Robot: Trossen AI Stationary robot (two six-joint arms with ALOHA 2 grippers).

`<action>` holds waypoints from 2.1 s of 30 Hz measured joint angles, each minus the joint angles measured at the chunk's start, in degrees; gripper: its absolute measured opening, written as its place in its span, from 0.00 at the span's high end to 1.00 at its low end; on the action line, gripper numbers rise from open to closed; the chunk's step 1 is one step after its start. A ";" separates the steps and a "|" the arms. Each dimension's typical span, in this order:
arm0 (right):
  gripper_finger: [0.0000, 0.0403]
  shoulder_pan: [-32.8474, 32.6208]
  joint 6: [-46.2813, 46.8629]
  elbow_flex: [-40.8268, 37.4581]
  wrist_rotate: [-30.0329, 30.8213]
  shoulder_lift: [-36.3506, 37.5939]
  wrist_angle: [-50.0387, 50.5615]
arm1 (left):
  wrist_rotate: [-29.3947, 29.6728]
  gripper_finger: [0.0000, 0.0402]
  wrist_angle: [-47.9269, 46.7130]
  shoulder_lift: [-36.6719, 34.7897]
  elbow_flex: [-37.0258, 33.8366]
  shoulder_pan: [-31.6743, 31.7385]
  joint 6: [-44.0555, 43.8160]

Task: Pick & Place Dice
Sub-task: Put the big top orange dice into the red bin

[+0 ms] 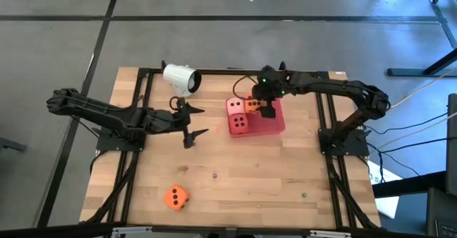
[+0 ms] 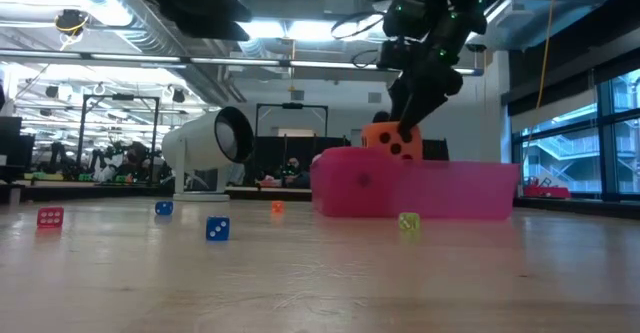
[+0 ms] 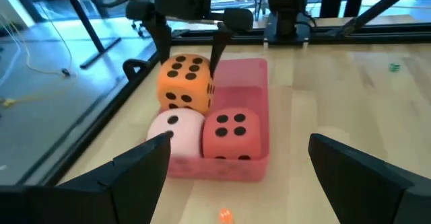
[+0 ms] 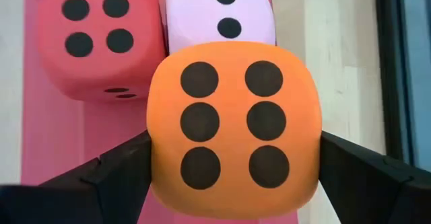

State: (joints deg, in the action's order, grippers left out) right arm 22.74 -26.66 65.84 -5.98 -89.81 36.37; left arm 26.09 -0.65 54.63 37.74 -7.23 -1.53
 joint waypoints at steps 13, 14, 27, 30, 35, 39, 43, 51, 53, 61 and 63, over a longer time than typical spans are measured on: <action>0.10 2.19 -5.45 0.07 -4.13 -6.48 -0.13 | -0.13 0.14 14.19 13.11 0.02 9.43 2.27; 0.10 2.19 -5.55 0.07 -4.11 -7.01 -0.31 | -0.12 0.14 15.35 14.06 0.02 10.17 2.27; 0.10 2.19 -6.90 0.04 -4.13 -8.82 -4.86 | -13.13 0.14 40.91 32.72 0.02 17.92 4.65; 0.10 2.19 -6.90 0.04 -4.13 -8.82 -4.90 | -14.73 0.14 48.55 37.00 0.05 19.61 7.37; 0.10 2.19 -7.00 0.04 -4.13 -8.82 -5.60 | -17.34 0.14 53.57 44.70 2.69 22.01 8.48; 0.10 2.19 -6.99 0.04 -4.13 -8.82 -5.76 | -17.05 0.14 53.61 50.54 6.77 22.71 8.16; 0.10 2.19 -6.97 0.04 -4.13 -8.82 -5.77 | -17.09 0.14 53.29 54.00 10.04 22.74 6.39; 0.10 2.19 -6.81 0.02 -4.13 -8.81 -5.80 | -19.37 0.14 53.18 56.02 13.57 22.72 7.71; 0.10 2.19 -6.63 0.00 -4.13 -8.80 -5.80 | -20.98 0.14 53.21 56.00 13.60 22.72 7.73; 0.10 2.19 -6.55 0.00 -4.13 -8.80 -5.91 | -19.79 0.14 53.16 55.98 13.60 22.52 8.21; 0.10 2.19 -6.54 0.00 -4.14 -8.80 -5.93 | -19.64 0.14 53.22 55.98 13.60 22.70 8.36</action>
State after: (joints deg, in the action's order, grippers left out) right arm 24.93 -33.20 65.84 -10.12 -98.61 30.44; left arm 6.45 52.57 110.61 51.33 15.47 6.83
